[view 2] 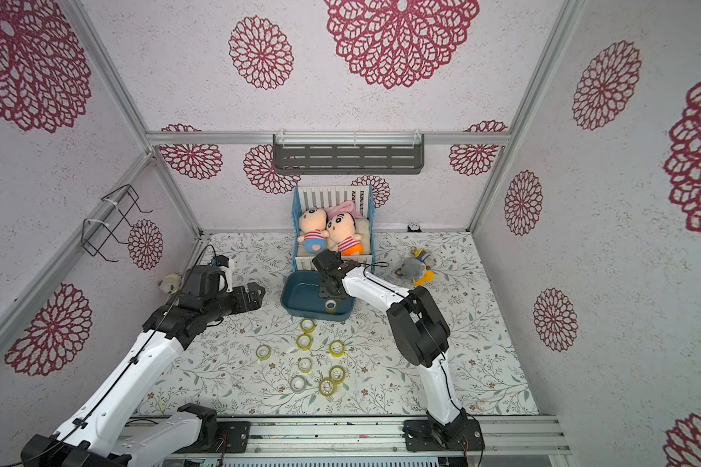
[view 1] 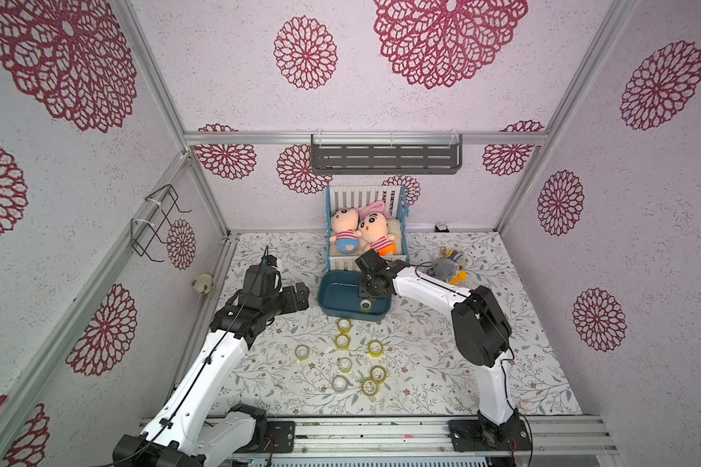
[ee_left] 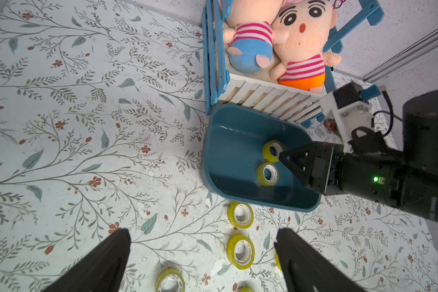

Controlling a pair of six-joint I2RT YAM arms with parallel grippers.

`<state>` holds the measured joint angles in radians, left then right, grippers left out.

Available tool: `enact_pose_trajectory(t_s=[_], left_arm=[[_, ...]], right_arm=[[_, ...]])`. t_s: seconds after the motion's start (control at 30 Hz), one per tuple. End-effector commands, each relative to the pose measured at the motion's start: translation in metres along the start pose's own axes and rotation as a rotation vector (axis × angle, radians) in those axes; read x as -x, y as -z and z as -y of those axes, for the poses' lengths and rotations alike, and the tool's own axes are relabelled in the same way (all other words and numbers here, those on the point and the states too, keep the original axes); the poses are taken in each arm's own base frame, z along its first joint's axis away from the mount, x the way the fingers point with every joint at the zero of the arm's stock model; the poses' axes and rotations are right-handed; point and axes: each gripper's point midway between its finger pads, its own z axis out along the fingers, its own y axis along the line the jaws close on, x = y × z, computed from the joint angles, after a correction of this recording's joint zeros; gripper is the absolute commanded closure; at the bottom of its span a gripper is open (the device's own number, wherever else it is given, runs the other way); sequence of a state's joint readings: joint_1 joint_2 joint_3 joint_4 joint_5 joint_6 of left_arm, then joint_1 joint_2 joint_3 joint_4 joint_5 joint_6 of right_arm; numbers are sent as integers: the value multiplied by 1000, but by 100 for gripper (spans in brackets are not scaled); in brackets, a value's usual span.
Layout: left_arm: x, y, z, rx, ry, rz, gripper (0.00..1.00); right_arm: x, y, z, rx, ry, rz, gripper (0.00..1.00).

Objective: Put the transparent tape into the storage box
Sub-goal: Place the tape in the storage box, then move the storage box to the center of the board.

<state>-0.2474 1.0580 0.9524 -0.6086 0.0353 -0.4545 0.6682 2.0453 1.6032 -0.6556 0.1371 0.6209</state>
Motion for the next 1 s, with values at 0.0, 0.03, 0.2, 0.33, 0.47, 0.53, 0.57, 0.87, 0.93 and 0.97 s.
enact_pose_trajectory(t_s=[0.0, 0.03, 0.2, 0.33, 0.47, 0.53, 0.57, 0.87, 0.93, 0.97], left_arm=[[6, 9, -7, 44, 4, 47, 3], [7, 9, -7, 35, 21, 48, 3], [2, 0, 8, -57, 27, 2, 3], [-3, -10, 5, -42, 24, -34, 3], [-16, -29, 15, -98, 38, -126, 3], [-29, -41, 30, -183, 60, -207, 3], [-35, -45, 38, -224, 66, -244, 3], [-44, -95, 57, -247, 143, -311, 3], [-34, -105, 50, -188, 133, -282, 3], [-32, -109, 44, -150, 123, -278, 3]], right_arm=[[20, 54, -11, 123, -37, 148, 66], [21, 70, -17, 195, -38, 180, 65], [20, 155, -39, 439, 18, 338, 48], [7, 176, -7, 340, 19, 350, 36], [-17, 183, 25, 285, -3, 356, 35], [-32, 190, 39, 310, -40, 375, 36], [-39, 193, 44, 329, -55, 379, 36], [-98, 189, 78, 364, -75, 310, 35], [-105, 191, 84, 361, -74, 312, 34], [-107, 192, 87, 357, -78, 317, 33]])
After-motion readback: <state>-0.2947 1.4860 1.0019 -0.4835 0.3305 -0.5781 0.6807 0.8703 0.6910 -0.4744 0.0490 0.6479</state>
